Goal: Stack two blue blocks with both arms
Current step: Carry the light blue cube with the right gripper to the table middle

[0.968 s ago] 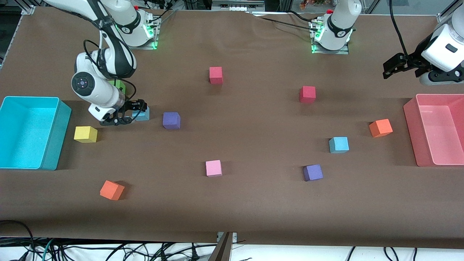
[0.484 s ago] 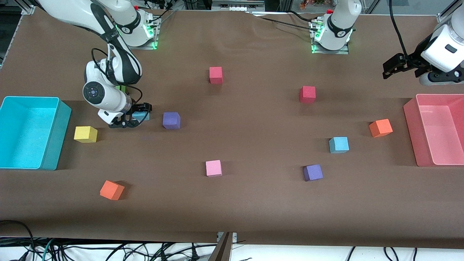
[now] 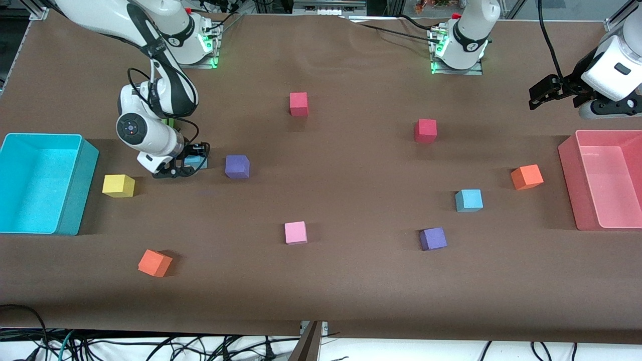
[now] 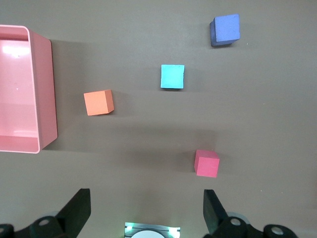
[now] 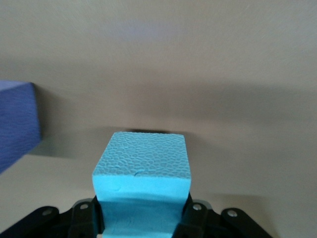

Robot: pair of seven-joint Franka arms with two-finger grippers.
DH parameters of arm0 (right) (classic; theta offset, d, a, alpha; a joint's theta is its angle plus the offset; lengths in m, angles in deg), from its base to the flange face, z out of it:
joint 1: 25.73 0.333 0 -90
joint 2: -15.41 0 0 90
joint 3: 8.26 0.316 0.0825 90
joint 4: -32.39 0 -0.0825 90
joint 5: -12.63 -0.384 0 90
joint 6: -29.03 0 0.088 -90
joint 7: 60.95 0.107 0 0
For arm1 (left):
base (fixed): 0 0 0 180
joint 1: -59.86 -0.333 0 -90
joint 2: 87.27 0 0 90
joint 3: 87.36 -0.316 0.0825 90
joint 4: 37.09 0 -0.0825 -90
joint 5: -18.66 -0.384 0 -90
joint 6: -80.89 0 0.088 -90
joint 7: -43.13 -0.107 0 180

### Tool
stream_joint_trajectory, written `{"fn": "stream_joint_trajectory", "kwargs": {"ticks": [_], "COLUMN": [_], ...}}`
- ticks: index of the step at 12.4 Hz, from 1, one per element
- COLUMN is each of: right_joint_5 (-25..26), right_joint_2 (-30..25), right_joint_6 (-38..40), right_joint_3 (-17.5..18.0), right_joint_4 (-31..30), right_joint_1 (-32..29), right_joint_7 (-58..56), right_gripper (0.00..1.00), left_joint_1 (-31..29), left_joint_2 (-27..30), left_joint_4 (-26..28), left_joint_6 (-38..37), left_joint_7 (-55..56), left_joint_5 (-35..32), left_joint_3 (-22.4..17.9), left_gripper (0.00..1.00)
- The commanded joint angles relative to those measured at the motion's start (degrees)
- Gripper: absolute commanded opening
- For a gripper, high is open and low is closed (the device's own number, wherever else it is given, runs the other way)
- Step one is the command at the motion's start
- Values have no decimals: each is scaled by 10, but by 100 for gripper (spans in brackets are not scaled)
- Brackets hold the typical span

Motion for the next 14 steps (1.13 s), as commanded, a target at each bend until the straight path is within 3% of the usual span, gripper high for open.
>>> {"fn": "stream_joint_trajectory", "kwargs": {"ticks": [1,2,4,9,12,14], "right_joint_5": [1,-2,-1,-6,-18,-18], "right_joint_2": [-15,-10,10,190,242,270], "right_joint_6": [158,207,227,209,93,59], "right_joint_3": [14,29,52,52,53,53], "right_joint_4": [112,156,210,404,421,421], "right_joint_1": [6,9,59,198,235,262], "right_joint_7": [9,21,138,329,365,389], "right_gripper": [15,15,15,15,15,15], "left_joint_1": [-2,-2,-2,-2,-3,-6], "left_joint_2": [2,2,3,3,2,2], "left_joint_4": [-2,-1,0,1,3,2], "left_joint_6": [-6,-5,-5,-5,-3,-3], "left_joint_7": [0,0,0,-1,-3,-4], "left_joint_5": [-3,-3,-3,-3,3,8], "left_joint_3": [1,1,1,1,1,1], "left_gripper": [100,100,100,100,100,100]}}
